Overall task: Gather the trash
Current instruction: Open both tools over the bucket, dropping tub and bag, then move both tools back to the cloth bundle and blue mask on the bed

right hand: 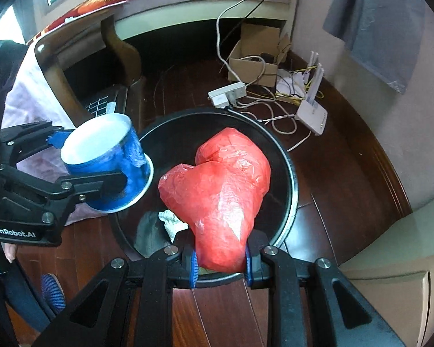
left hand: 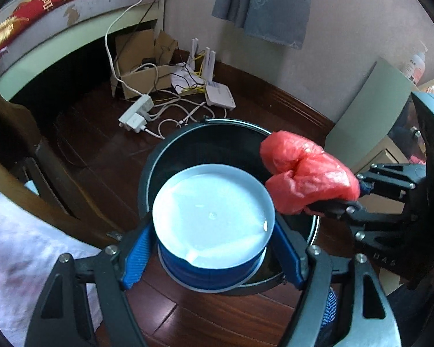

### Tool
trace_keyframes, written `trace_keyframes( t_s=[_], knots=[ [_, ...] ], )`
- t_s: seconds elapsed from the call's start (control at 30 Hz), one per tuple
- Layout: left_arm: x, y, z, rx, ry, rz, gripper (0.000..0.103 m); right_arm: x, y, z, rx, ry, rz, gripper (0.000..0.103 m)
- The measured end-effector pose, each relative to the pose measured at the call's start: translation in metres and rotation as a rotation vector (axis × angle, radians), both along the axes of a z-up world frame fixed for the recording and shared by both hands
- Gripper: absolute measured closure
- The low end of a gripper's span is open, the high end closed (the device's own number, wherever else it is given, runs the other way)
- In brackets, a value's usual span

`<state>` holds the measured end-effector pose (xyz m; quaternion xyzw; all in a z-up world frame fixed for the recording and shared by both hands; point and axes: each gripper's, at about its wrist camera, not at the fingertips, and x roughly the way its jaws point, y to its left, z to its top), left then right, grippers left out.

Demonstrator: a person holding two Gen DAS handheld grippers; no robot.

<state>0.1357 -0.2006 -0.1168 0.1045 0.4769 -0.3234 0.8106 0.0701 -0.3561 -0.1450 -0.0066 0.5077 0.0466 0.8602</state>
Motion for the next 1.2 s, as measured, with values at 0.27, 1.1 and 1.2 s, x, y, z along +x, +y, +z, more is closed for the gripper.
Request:
trace_keyframes(
  t_s=[0.27,1.1,1.2],
  knots=[
    [0.011,0.014,-0.011,0.042,-0.015,0.077,0.0,0.003,-0.013,-0.025,-0.114,0.052,-0.054,0.004],
    [-0.011,0.026,0.021,0.061,-0.12,0.101,0.0,-0.011,-0.017,0.014,-0.08,-0.035,-0.123,0.0],
    [-0.015,0.028,0.028,0.057,-0.131,0.101,0.0,-0.014,-0.018,0.02,-0.074,-0.048,-0.129,0.0]
  ],
)
